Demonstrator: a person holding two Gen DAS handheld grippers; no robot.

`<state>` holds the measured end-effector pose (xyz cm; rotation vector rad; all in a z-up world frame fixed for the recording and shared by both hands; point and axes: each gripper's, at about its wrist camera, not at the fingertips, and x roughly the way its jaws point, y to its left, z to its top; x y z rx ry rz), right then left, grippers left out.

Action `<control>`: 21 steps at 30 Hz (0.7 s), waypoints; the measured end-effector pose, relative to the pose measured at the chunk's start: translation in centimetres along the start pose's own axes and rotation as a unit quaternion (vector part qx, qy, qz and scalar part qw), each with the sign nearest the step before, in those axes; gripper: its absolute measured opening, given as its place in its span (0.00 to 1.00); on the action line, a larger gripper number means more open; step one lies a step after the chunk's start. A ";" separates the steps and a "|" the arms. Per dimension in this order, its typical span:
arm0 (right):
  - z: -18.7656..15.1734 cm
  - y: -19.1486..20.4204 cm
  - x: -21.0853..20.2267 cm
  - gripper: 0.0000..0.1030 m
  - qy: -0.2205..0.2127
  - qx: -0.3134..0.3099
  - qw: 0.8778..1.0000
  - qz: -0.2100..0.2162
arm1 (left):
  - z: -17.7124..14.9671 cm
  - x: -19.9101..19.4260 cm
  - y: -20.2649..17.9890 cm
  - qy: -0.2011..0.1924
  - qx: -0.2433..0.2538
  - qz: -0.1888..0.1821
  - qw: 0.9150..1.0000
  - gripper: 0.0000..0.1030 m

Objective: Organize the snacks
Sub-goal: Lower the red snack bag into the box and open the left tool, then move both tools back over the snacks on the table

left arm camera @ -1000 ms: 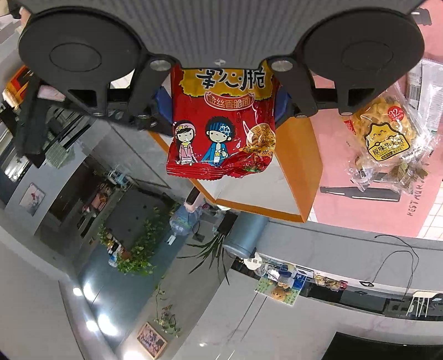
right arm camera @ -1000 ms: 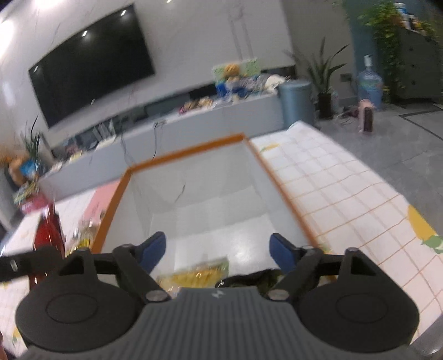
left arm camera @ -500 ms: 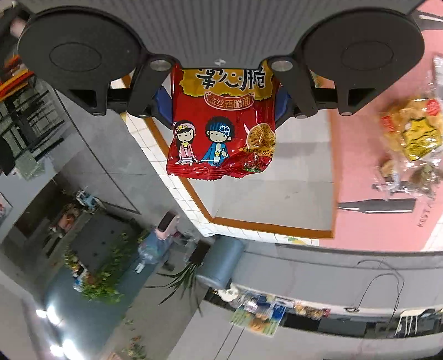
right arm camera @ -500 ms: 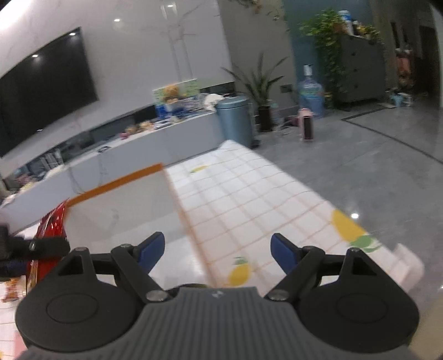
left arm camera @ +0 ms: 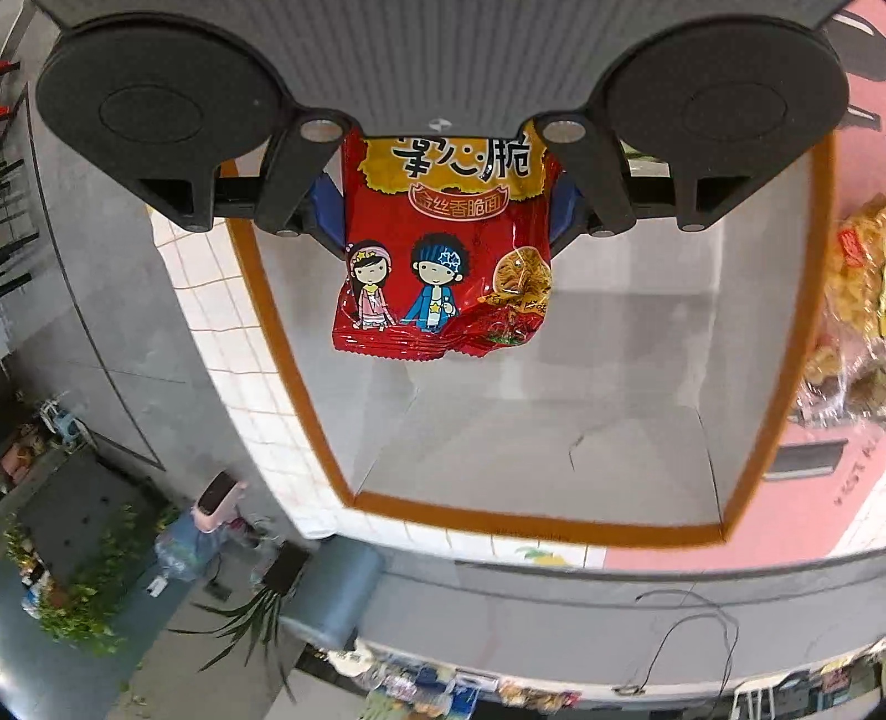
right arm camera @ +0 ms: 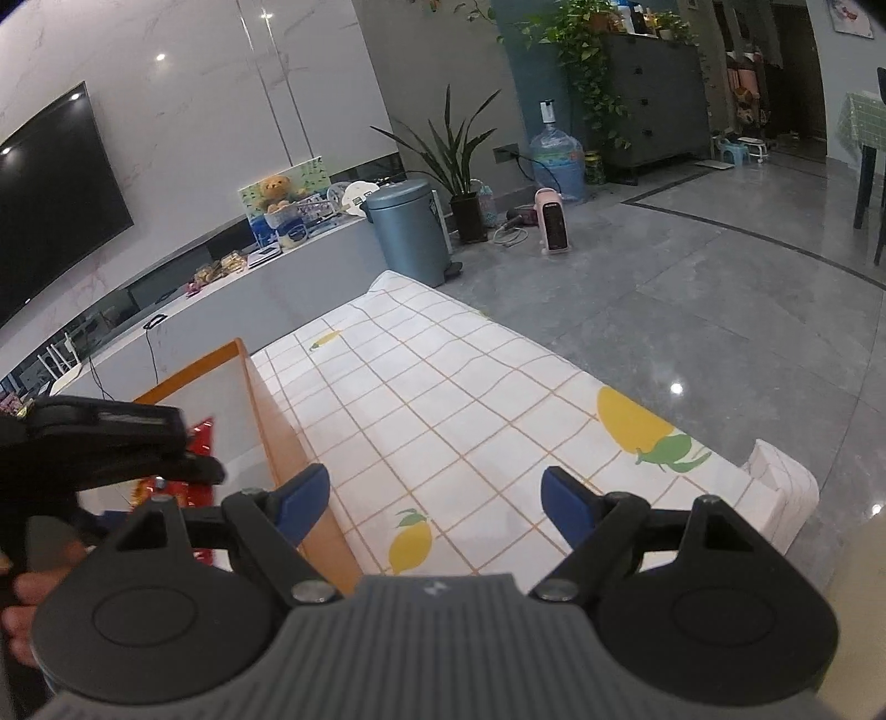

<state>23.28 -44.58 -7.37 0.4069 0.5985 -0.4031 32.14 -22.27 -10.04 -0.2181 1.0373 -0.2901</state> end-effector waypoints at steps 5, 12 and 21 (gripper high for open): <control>-0.1 -0.4 0.1 0.79 0.005 0.011 1.000 -0.005 | -0.2 1.1 -0.6 0.014 -0.009 -0.012 1.000 0.77; -0.2 0.2 0.2 0.79 0.009 -0.003 1.000 -0.003 | -0.7 2.2 -1.5 0.055 0.004 -0.020 0.998 0.87; -0.2 0.3 0.1 0.79 0.008 -0.008 1.000 -0.005 | -1.0 -1.1 -1.5 0.025 0.011 -0.047 0.999 0.89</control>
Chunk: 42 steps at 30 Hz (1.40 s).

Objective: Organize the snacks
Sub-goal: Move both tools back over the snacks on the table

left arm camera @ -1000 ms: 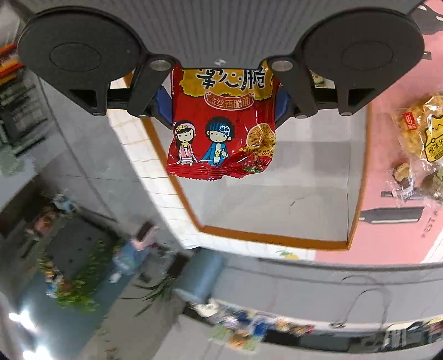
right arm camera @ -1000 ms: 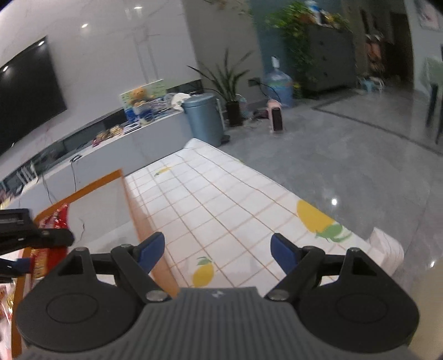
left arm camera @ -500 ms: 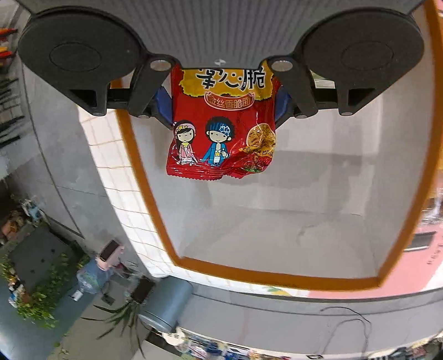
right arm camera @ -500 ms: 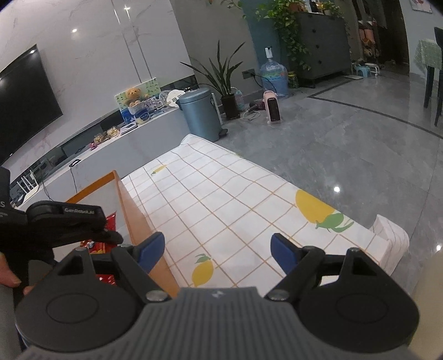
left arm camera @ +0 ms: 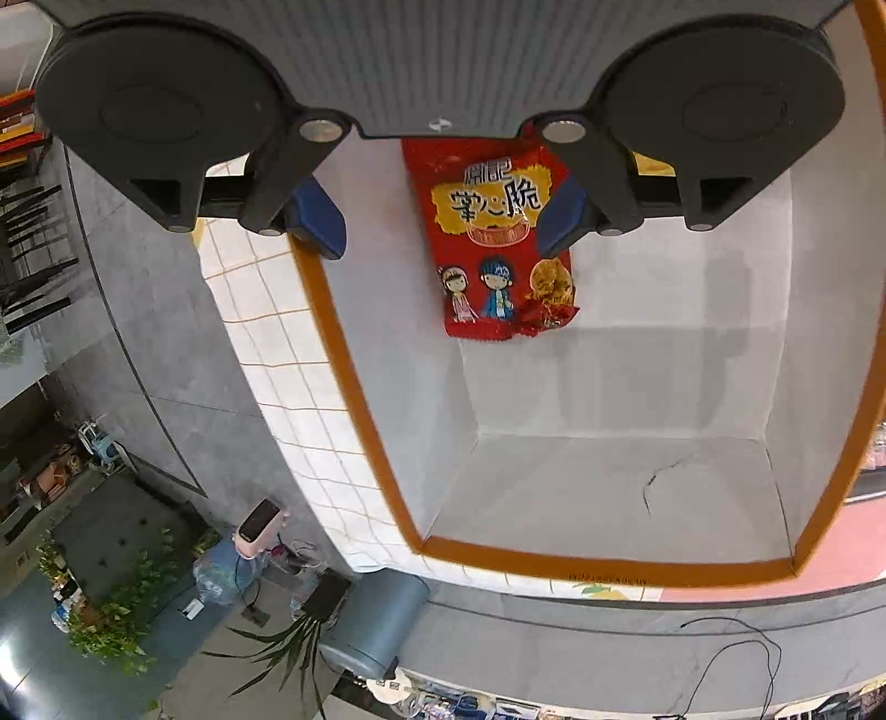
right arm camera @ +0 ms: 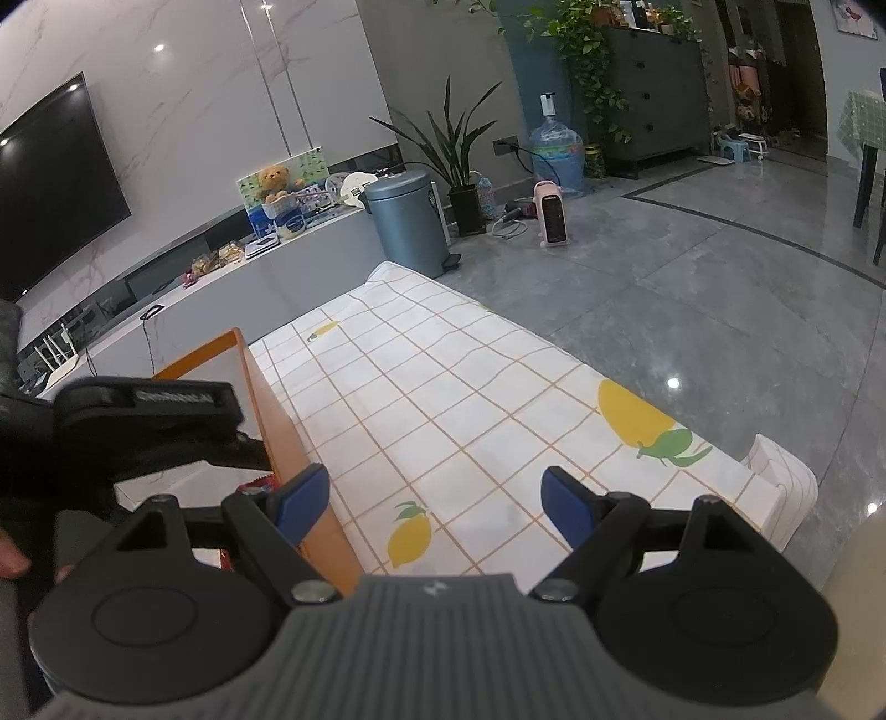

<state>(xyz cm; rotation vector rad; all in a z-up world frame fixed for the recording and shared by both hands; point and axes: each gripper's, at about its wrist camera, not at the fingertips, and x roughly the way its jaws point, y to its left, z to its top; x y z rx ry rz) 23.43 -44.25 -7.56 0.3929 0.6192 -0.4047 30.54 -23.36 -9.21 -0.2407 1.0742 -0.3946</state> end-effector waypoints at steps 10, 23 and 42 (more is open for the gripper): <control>-0.4 0.9 0.0 0.79 0.002 -0.015 1.000 0.002 | -0.5 -5.3 -0.2 -0.043 0.011 0.014 0.999 0.89; -1.1 4.7 -1.5 0.79 -0.010 -0.040 0.998 0.038 | -2.5 -12.3 1.3 -0.058 0.044 0.071 0.995 0.89; -4.3 14.8 -7.8 0.79 -0.041 -0.131 0.973 0.184 | -7.2 -23.0 14.5 -0.107 -0.056 0.094 0.988 0.89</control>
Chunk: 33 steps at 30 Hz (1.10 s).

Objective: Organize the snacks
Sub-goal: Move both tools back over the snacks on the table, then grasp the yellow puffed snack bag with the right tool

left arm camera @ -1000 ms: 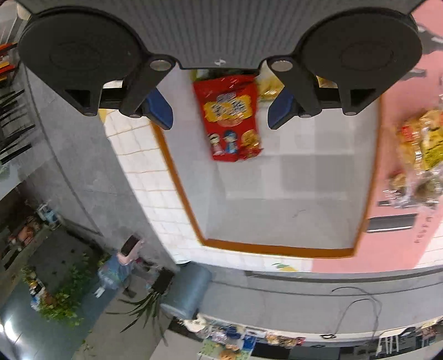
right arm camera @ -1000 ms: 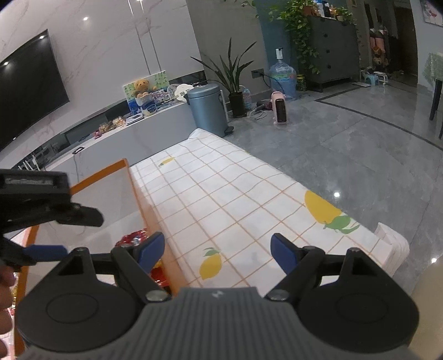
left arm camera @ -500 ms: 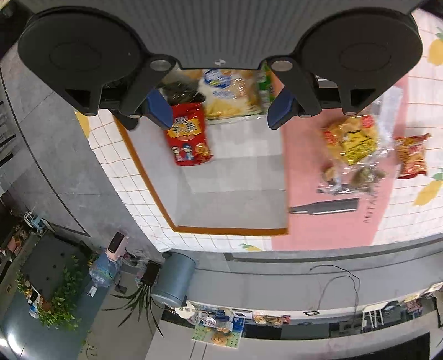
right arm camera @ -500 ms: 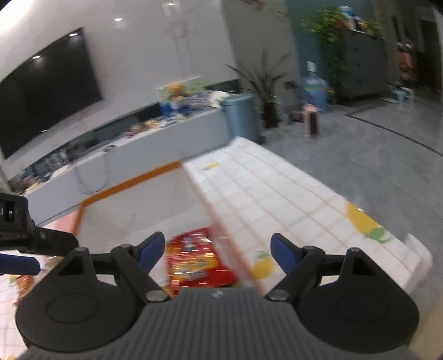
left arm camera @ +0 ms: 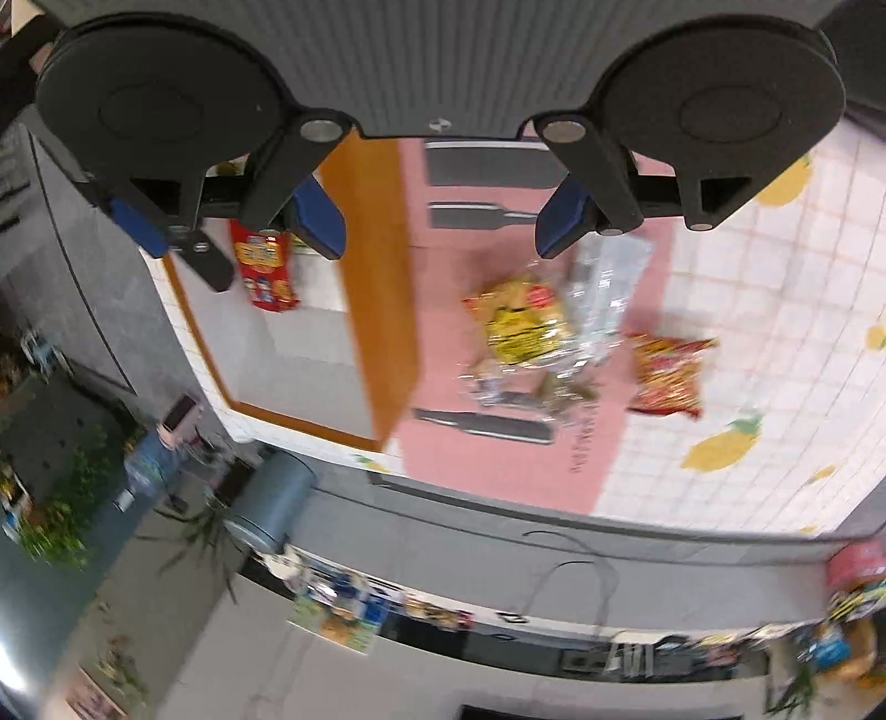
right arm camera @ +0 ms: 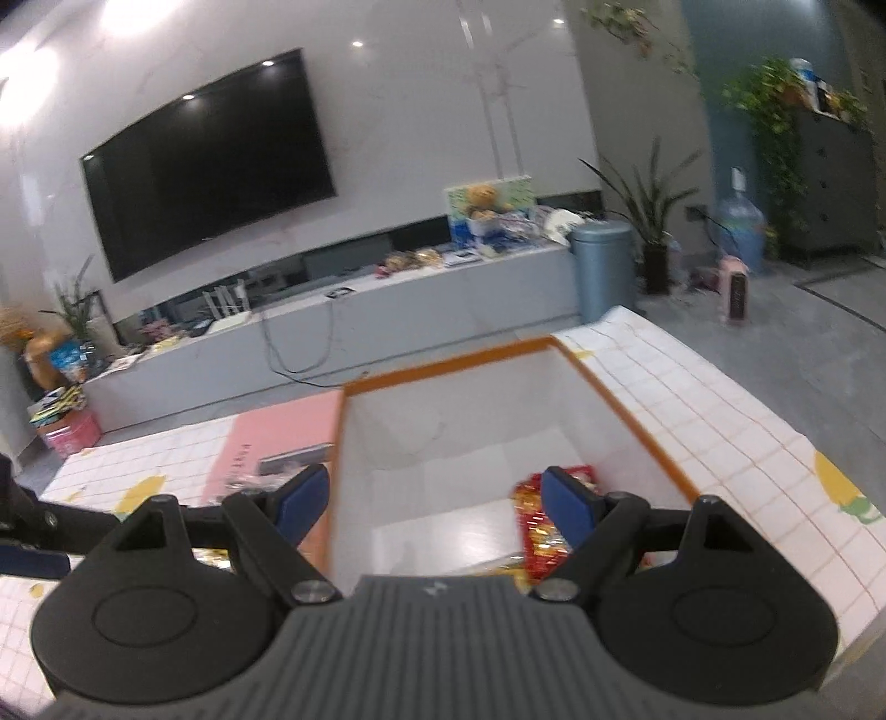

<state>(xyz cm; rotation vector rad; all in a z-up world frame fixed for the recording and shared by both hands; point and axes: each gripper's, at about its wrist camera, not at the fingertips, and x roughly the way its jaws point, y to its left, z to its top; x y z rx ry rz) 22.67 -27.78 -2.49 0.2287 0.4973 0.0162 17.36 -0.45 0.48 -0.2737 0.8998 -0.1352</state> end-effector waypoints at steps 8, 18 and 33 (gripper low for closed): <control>-0.5 4.9 -1.0 0.79 -0.063 -0.070 0.995 0.029 | 0.7 0.3 8.1 -0.001 -0.083 -0.012 0.996 0.89; -3.8 9.9 2.9 0.95 -0.052 -0.123 0.986 0.103 | 0.0 4.2 14.5 0.013 -0.087 0.017 0.996 0.89; -13.8 16.6 11.2 0.97 0.003 -0.438 0.899 0.011 | -1.2 10.3 17.1 0.056 -0.085 0.014 0.995 0.89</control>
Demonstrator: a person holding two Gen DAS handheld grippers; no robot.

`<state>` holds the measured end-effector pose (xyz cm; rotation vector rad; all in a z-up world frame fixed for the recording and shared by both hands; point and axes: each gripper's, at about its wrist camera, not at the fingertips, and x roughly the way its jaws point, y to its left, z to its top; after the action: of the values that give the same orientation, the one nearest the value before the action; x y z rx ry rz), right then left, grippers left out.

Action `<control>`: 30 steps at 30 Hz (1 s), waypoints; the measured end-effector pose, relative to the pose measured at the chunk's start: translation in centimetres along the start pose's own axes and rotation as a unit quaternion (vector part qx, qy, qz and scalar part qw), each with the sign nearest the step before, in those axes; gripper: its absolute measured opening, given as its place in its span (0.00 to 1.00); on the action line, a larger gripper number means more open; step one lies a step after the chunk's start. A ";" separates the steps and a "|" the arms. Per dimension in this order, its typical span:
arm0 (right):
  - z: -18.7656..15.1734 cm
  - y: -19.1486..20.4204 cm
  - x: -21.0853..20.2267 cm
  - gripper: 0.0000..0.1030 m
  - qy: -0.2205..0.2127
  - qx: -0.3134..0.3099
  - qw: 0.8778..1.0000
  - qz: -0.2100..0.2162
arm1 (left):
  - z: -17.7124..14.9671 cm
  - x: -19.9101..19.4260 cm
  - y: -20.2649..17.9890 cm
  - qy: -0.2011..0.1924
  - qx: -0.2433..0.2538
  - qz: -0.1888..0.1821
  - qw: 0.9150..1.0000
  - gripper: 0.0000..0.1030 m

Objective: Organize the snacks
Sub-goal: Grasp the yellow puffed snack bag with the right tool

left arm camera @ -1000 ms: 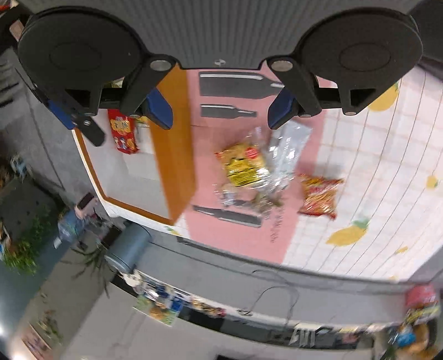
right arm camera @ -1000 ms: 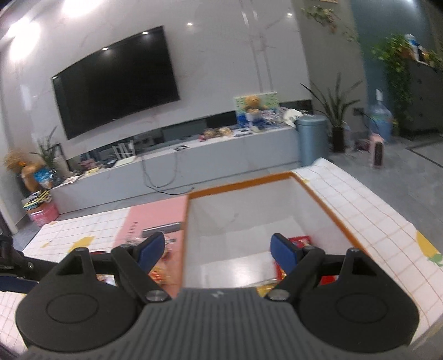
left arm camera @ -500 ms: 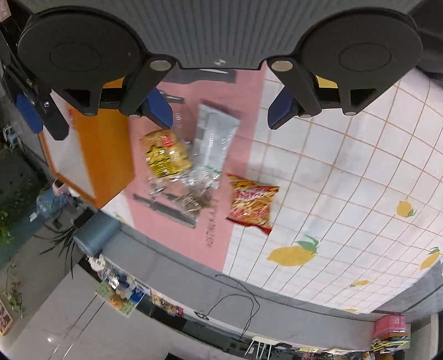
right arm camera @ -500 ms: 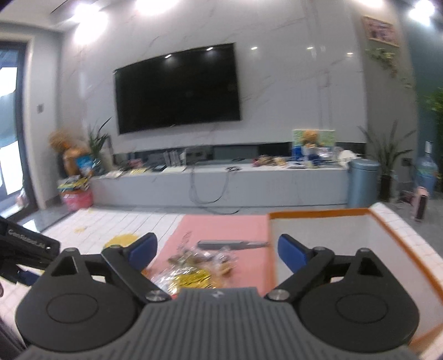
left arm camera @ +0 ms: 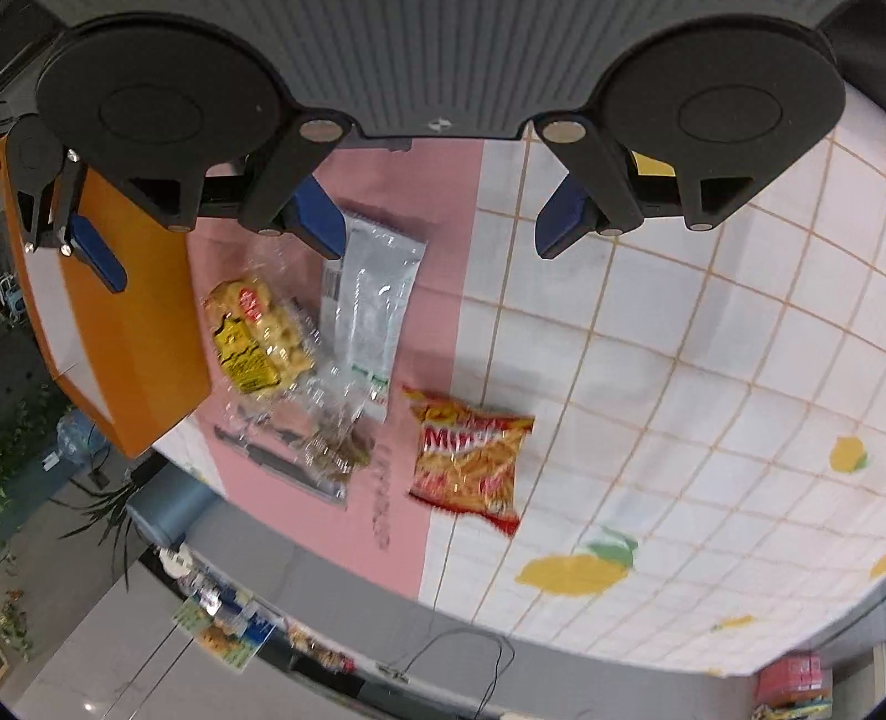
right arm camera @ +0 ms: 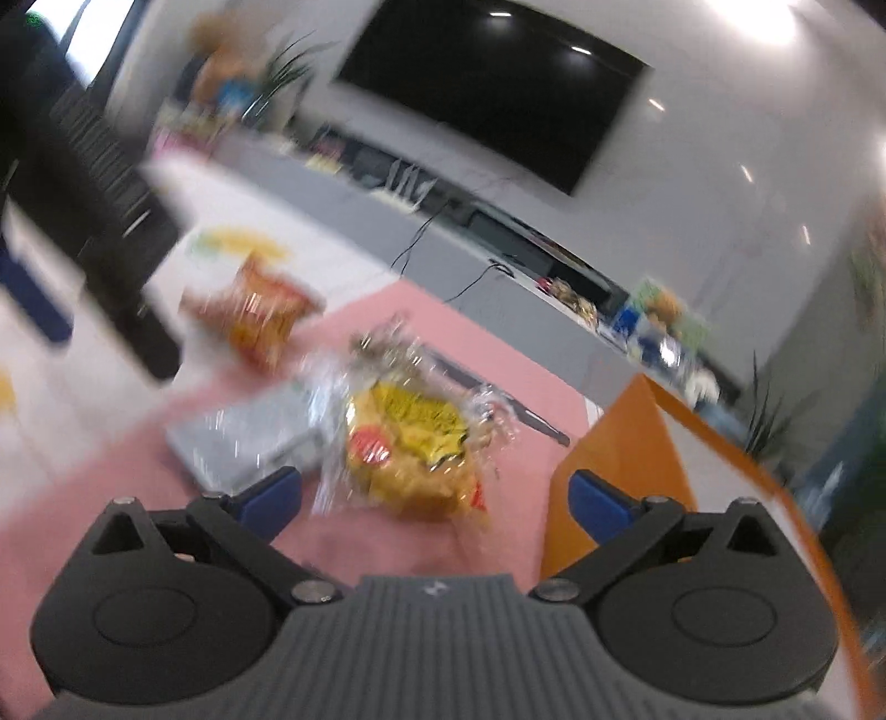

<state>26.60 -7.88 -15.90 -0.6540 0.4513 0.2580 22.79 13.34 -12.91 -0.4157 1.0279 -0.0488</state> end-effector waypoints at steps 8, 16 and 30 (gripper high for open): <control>-0.5 2.3 2.7 0.97 -0.010 -0.100 0.993 -0.063 | -0.2 1.5 0.4 0.026 -0.013 -0.011 1.000 0.89; 0.1 1.7 4.3 0.97 -0.034 -0.089 0.992 -0.078 | 0.0 1.5 1.1 0.034 -0.024 -0.017 0.999 0.89; -0.6 3.0 5.4 0.42 -0.036 -0.065 0.997 -0.023 | -0.3 1.2 1.8 0.049 -0.052 -0.072 0.995 0.89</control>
<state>30.02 -5.49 -20.52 -0.7788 0.3515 0.2690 22.86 14.58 -14.64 -0.5868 1.0992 -0.1472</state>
